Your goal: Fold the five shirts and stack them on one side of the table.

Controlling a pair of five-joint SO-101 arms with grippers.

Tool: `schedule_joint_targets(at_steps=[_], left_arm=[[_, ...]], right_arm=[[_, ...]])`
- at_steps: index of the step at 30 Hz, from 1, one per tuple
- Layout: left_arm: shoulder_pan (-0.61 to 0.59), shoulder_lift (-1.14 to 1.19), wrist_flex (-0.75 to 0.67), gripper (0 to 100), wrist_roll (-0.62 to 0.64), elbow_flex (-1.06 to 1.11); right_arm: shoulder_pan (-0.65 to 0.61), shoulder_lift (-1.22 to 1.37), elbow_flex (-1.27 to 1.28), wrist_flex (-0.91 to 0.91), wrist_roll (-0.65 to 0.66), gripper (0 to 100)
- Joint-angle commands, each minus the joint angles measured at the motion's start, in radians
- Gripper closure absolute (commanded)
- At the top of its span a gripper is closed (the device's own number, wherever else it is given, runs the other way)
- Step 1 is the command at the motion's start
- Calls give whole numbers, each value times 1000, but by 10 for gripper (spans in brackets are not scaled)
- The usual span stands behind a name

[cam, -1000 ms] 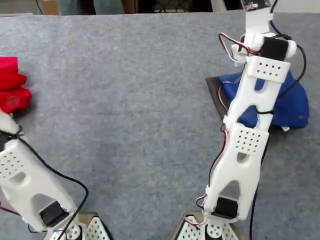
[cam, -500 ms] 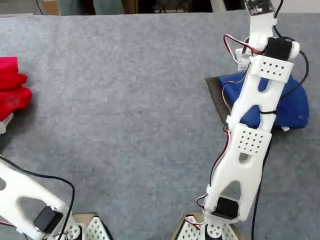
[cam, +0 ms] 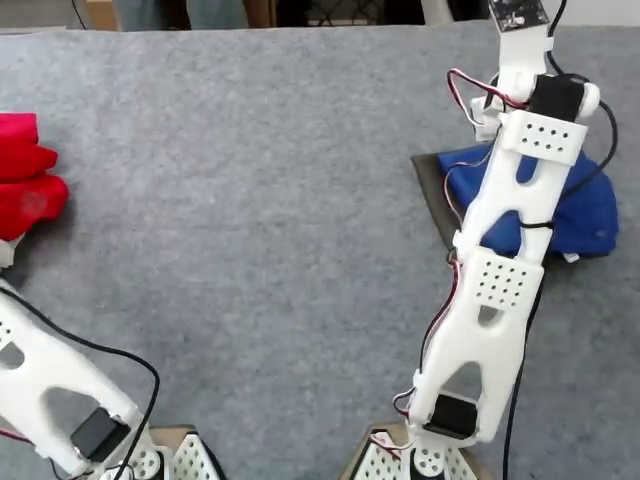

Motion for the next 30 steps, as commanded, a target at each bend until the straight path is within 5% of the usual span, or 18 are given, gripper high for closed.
schedule_joint_targets(at_steps=[1,10,18,25,30], left_arm=[[79,-187,57,972,-9,-54],[318,-534,89,972,68,-48],[785,-882,89,972,118,-27],[1187,-1148,86,972,126,346],[1300,-1283,84,971,206,599]], right_arm=[[3,-67,-10,6,-6,952],[-2,-67,-10,6,-8,952],[0,-67,-8,6,-98,950],[5,-82,-33,6,-98,948],[0,-142,-61,6,-98,878]])
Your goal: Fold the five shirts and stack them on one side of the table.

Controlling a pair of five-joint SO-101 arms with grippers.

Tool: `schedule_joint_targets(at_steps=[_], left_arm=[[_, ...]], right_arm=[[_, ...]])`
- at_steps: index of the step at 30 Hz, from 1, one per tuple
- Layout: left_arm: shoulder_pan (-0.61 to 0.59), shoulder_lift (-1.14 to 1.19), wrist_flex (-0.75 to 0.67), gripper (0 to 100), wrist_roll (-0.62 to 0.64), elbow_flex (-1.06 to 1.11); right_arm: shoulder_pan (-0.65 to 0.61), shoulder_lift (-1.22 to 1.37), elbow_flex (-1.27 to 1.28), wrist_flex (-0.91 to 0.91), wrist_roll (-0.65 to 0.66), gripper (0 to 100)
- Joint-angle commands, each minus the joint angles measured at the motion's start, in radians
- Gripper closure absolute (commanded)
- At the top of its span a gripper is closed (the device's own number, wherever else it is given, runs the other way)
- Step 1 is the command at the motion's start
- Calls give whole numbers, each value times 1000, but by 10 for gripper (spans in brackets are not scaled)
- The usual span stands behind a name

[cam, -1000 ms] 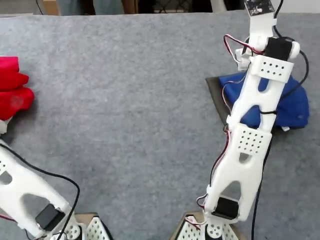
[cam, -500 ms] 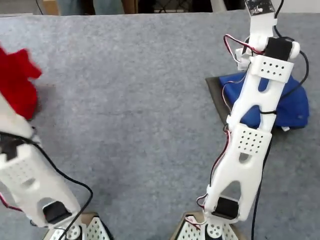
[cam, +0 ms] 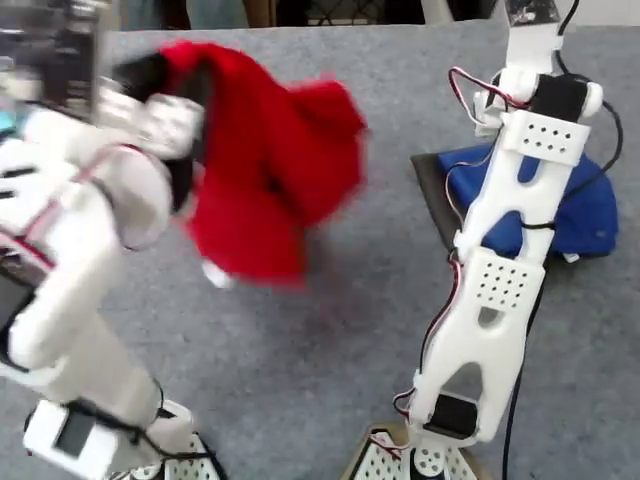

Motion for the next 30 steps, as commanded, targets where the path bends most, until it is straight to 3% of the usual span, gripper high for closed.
schedule_joint_targets(at_steps=[1,7,9,13,15,19,23,30], left_arm=[[38,-101,-2,971,38,156],[-160,-181,-2,971,34,414],[-225,-186,-2,971,17,541],[-331,-166,-48,971,-135,898],[-400,-147,-183,971,-180,1116],[-587,-124,-595,971,-196,1500],[-719,-115,-968,971,-196,1759],[-877,-115,-1283,971,-198,1980]], right_arm=[[0,-110,-45,6,-8,843],[-6,-183,-42,6,-8,675],[-23,-200,-42,6,-6,670],[-94,-242,2,6,-6,670],[-150,-277,62,8,-8,670],[-276,-387,289,8,-8,670],[-408,-539,630,6,0,670],[-634,-814,1236,5,126,670]])
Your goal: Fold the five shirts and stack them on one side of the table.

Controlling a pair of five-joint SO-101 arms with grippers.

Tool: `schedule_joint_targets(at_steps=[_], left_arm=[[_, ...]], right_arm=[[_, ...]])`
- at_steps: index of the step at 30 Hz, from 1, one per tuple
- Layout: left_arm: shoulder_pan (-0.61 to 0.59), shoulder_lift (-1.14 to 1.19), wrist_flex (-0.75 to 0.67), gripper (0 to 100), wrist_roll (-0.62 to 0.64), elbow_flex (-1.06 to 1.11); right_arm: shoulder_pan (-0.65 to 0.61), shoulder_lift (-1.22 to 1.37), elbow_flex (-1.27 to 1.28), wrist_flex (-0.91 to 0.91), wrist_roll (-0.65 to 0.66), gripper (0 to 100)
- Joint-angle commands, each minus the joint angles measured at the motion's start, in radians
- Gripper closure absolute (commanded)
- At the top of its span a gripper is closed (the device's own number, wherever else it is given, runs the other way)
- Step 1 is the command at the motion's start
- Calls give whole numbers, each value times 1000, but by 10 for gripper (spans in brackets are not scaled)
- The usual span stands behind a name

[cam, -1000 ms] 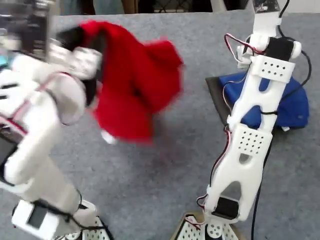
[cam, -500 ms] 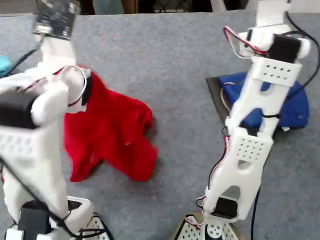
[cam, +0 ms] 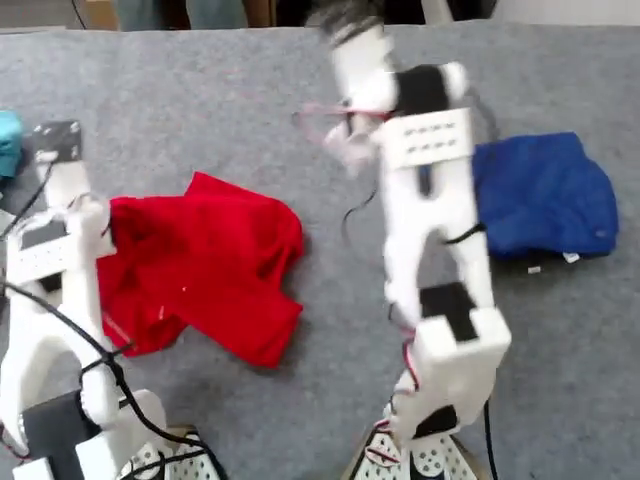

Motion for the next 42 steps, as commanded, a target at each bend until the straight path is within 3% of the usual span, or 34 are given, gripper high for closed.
schedule_joint_targets(at_steps=[1,4,7,10,16,22,30,36,42], left_arm=[[-74,-5,-150,971,-14,65],[-130,8,-292,971,-14,156],[-148,60,-450,971,-14,217],[-153,95,-477,971,-14,197],[-153,123,-457,971,-14,165],[-150,120,-457,971,-14,166],[-150,117,-459,971,-14,171],[-150,117,-459,971,-14,171],[-148,114,-454,971,-6,173]], right_arm=[[-100,-182,300,3,78,670],[-176,-295,470,0,170,707],[-253,-380,570,-3,175,840],[-321,-435,618,-15,175,985],[-473,-453,656,-32,163,835],[-482,-340,809,-252,91,697],[-491,-200,869,-474,-18,767],[-477,-191,877,-537,-72,983],[-356,-193,855,-542,-63,984]])
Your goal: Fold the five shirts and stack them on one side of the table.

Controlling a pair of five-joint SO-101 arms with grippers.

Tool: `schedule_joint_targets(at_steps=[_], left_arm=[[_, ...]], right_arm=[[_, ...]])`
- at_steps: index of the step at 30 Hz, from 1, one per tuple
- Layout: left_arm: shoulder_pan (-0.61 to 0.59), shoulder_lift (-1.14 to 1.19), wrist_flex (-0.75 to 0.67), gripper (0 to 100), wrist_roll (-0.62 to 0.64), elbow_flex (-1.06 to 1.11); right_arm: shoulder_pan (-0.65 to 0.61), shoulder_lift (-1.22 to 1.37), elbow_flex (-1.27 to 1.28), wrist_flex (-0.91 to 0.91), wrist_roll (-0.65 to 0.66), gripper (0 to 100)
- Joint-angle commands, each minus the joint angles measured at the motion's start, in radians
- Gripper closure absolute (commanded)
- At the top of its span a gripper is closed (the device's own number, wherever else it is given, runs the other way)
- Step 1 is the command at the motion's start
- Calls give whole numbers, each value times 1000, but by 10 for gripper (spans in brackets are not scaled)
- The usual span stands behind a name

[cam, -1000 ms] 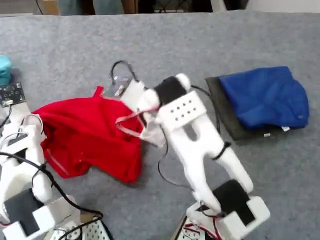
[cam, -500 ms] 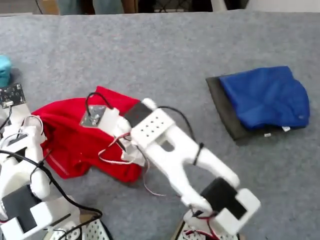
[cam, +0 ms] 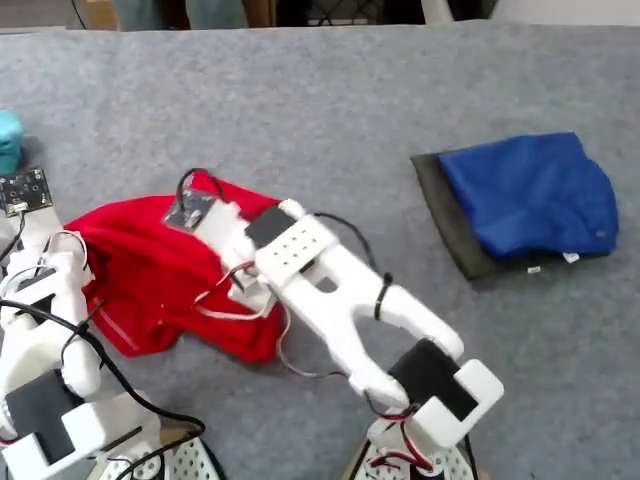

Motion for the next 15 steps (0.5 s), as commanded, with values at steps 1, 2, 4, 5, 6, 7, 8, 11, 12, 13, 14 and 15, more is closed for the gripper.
schedule_joint_targets(at_steps=[1,2,4,5,6,7,8,11,12,13,14,15], left_arm=[[-2,-11,-3,971,-5,-45],[8,-11,18,971,-5,-51],[38,-11,92,971,-3,-76],[61,-11,138,971,-3,-91],[84,-11,184,971,-3,-113],[110,-11,227,971,6,-134],[140,-11,264,971,34,-157],[223,-9,315,971,160,-216],[251,-9,311,971,198,-226],[278,-2,310,971,232,-239],[311,0,307,971,255,-245],[338,6,295,971,269,-240]], right_arm=[[95,-5,-31,-12,-2,984],[123,-4,-42,-14,0,984],[180,-4,-61,-29,31,984],[210,-4,-71,-40,52,984],[241,-4,-79,-55,71,984],[275,-4,-87,-71,84,984],[308,-4,-93,-86,97,984],[397,-2,-114,-130,127,984],[423,-2,-114,-150,138,984],[448,-1,-108,-175,150,984],[470,8,-97,-198,166,984],[485,19,-90,-210,190,984]])
